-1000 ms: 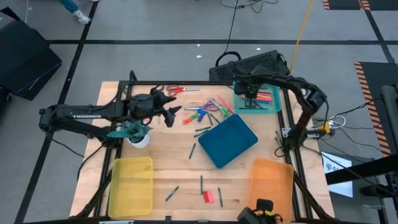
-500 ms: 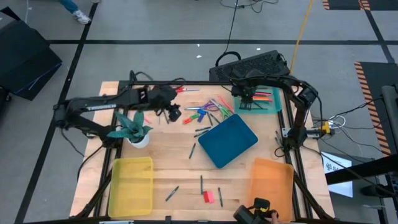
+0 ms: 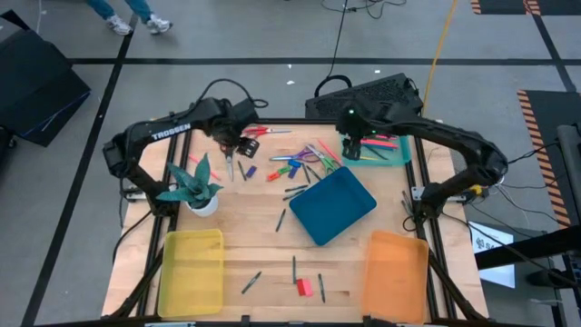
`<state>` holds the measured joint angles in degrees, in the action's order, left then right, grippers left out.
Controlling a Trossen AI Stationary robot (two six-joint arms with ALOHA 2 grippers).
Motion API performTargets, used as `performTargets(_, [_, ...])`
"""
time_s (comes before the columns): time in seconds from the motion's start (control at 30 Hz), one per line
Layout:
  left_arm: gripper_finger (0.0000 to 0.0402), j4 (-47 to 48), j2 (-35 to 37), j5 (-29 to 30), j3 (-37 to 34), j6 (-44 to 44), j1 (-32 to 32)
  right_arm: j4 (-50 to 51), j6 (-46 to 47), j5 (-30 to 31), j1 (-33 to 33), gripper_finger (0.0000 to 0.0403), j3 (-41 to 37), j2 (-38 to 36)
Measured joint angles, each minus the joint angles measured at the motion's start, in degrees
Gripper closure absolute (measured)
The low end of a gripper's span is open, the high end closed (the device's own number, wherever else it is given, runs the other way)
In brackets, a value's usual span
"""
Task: Sort crayons/erasers/pens/pencils in bins
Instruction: Put the pink pencil into the green bin
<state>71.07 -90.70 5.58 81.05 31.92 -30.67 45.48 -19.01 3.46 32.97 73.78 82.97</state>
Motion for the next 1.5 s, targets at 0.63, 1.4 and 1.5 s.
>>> performTargets(0.63, [0.017, 5.34, -0.57, 7.57, -8.89, 51.72, -2.58, -24.02, 9.21, -3.75, -5.5, 0.0181, 0.04, -11.12])
performTargets(1.4, [0.017, -2.83, -10.47, 9.72, -18.29, 79.25, -0.14, -17.55, 3.28, -3.8, -3.74, 0.0181, -0.37, -13.38])
performTargets(1.5, [0.017, -8.12, -8.47, 9.45, -22.66, 79.67, -0.95, -18.11, 3.28, -3.81, -3.74, 0.0181, -2.08, -14.44])
